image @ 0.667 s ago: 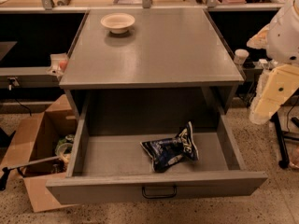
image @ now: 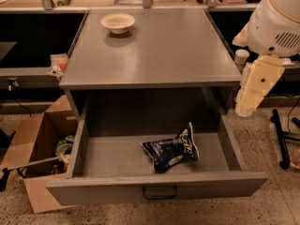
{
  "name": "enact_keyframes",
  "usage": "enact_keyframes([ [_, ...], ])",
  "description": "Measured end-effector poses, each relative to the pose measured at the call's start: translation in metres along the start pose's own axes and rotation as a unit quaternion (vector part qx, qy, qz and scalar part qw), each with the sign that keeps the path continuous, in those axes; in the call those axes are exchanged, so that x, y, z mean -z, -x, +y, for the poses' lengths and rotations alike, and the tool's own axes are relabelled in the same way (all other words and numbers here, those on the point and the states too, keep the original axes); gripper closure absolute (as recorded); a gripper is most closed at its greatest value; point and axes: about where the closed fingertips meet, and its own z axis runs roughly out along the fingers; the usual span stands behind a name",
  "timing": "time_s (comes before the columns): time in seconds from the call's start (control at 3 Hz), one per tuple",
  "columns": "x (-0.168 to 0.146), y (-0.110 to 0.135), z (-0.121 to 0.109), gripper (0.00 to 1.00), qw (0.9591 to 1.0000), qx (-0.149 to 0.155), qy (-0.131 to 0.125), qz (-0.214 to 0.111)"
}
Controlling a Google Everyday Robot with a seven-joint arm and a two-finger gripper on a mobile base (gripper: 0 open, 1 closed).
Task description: Pick blue chip bag from top drawer and place on counter
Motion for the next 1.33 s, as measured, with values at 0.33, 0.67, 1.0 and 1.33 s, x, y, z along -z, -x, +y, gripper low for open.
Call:
enact_keyframes([
  [0.33,-0.052,0.006,0.005,0.00,0.9989,0.016,0.041,-0.017],
  [0.67,-0.142,-0.008,0.035,0.00,0.9952,0.001,0.093,-0.030],
  [1.0,-0.143,-0.008,0.035,0.00,0.9952,0.001,0.093,-0.030],
  [1.33,-0.176,-0.008,0.033,0.00,0.9951,0.009,0.095,-0.024],
])
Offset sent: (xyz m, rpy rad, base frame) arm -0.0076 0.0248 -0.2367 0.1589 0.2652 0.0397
